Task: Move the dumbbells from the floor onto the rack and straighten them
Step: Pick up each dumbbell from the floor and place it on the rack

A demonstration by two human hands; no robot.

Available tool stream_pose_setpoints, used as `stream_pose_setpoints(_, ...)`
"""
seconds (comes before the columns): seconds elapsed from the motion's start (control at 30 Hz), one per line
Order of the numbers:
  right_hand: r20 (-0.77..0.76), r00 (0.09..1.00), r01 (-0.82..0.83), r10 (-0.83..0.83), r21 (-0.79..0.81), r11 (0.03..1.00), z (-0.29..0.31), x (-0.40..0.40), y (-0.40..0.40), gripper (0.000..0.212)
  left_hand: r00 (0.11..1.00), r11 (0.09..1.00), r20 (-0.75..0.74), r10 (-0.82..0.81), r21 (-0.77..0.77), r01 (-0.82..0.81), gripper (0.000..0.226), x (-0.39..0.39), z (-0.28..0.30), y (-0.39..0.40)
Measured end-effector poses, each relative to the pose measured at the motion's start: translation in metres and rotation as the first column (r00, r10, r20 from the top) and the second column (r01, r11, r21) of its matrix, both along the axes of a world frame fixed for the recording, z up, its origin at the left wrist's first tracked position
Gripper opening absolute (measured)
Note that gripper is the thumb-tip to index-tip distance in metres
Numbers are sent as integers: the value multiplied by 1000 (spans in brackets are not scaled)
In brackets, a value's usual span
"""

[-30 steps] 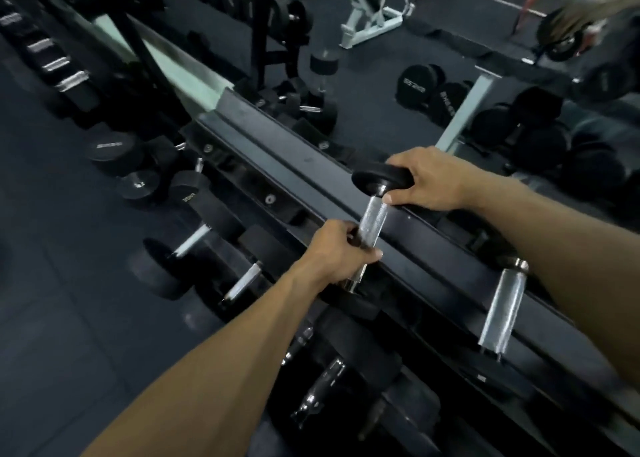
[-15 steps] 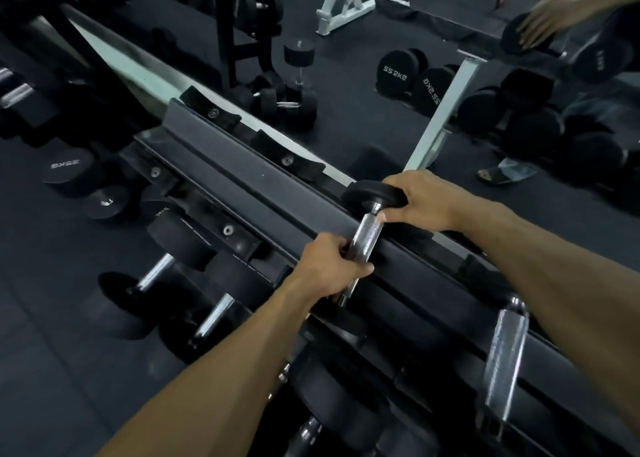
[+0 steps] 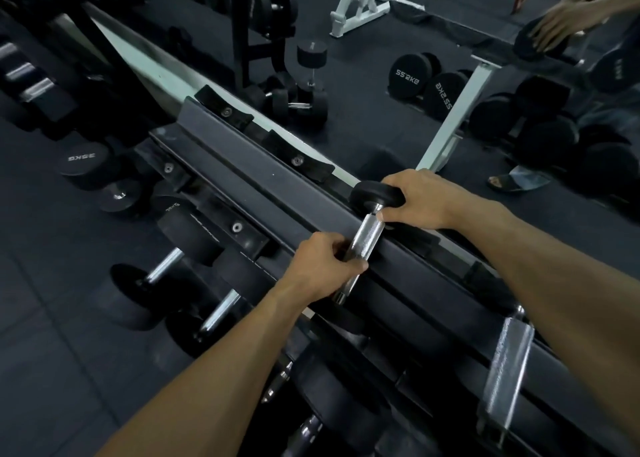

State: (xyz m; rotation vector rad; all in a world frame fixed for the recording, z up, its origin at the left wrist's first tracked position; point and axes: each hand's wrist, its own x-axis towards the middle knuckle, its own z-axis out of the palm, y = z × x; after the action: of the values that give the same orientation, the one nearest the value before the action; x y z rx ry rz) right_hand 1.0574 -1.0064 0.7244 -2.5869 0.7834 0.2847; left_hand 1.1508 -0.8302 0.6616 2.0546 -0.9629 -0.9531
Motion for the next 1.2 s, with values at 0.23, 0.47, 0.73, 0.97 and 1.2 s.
stream_pose_setpoints(0.23,-17,992,-124,123,-136,983,19,45,39,75,967,993,224,120,-32,-115,42,23,10,47)
stream_pose_setpoints(0.47,-100,925,-380,368,-185,906,14,123,139,72,882,963,437,178,108,-248,49,66,3,161)
stream_pose_setpoints(0.73,-148,782,-622,606,-125,773,-30,188,319,68,821,880,505,268,218,-421,50,80,-48,347)
stream_pose_setpoints(0.97,-205,621,-774,757,-5,633,-120,204,498,67,784,771,447,432,269,-578,52,59,-123,506)
stream_pose_setpoints(1.2,-278,489,-827,827,153,541,-249,193,643,69,753,656,305,583,371,-657,46,14,-234,638)
